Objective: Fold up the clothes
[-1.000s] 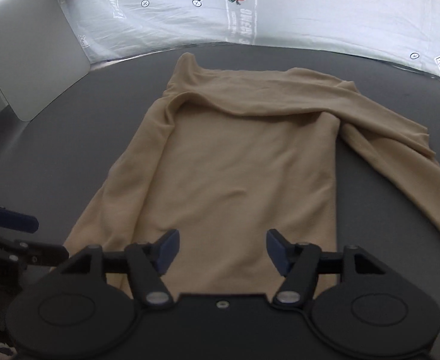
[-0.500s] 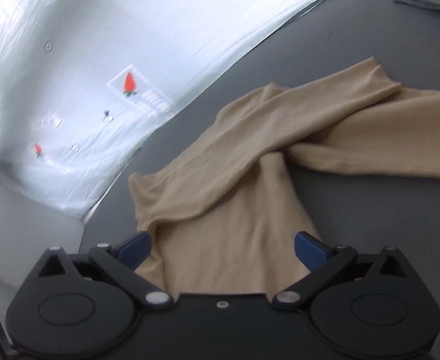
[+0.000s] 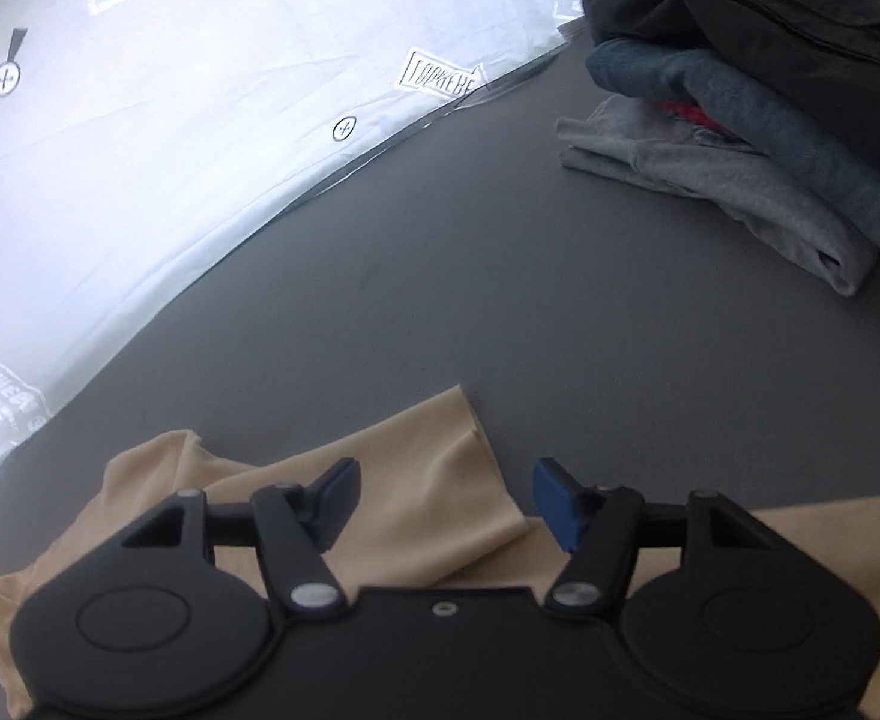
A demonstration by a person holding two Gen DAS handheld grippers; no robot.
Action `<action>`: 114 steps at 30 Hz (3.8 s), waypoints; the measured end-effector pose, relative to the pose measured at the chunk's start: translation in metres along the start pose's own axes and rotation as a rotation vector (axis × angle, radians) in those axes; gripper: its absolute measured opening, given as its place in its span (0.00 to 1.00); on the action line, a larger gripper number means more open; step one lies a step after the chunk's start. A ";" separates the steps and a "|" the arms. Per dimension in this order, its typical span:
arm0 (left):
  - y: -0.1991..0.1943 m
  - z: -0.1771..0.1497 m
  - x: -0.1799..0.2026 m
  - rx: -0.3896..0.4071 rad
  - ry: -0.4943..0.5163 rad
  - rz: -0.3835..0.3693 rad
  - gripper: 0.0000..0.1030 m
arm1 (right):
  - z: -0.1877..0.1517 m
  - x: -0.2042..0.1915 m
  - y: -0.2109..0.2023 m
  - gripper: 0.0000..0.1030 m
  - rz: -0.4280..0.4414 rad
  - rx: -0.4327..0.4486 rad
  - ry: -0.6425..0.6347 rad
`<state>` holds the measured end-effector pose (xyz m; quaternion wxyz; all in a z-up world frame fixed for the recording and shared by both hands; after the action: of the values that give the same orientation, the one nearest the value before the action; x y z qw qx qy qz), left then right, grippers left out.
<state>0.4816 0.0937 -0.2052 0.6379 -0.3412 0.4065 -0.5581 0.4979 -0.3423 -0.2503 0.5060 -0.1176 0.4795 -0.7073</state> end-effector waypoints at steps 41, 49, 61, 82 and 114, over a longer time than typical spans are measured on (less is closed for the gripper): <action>0.088 0.117 0.065 0.176 0.135 0.128 1.00 | 0.013 0.019 0.026 0.05 -0.510 0.092 -0.378; 0.036 0.076 0.001 0.135 -0.099 0.052 0.99 | -0.008 0.019 -0.028 0.43 -0.274 0.075 -0.212; -0.056 -0.124 -0.032 -0.016 -0.076 -0.104 0.99 | -0.173 -0.058 -0.113 0.25 0.339 -0.243 -0.334; -0.079 -0.223 -0.023 -0.102 0.170 -0.316 0.99 | -0.289 -0.060 -0.161 0.03 0.507 -0.568 -0.294; -0.086 -0.095 0.008 0.127 0.165 -0.334 0.99 | -0.144 0.005 -0.150 0.88 0.374 -0.174 0.064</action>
<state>0.3588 0.0755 -0.1716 0.5213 -0.3159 0.3591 -0.7068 0.3111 -0.2615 -0.2060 0.6009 -0.0471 0.5679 -0.5605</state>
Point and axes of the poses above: each gripper's, at about its wrist camera, not at the fingertips, and y roughly the way its jaws point, x to its right, z to its top, the point moved 1 cm from there along y, roughly the way its jaws point, and after that the axes turned 4 degrees about -x, right-handed, at the moved point
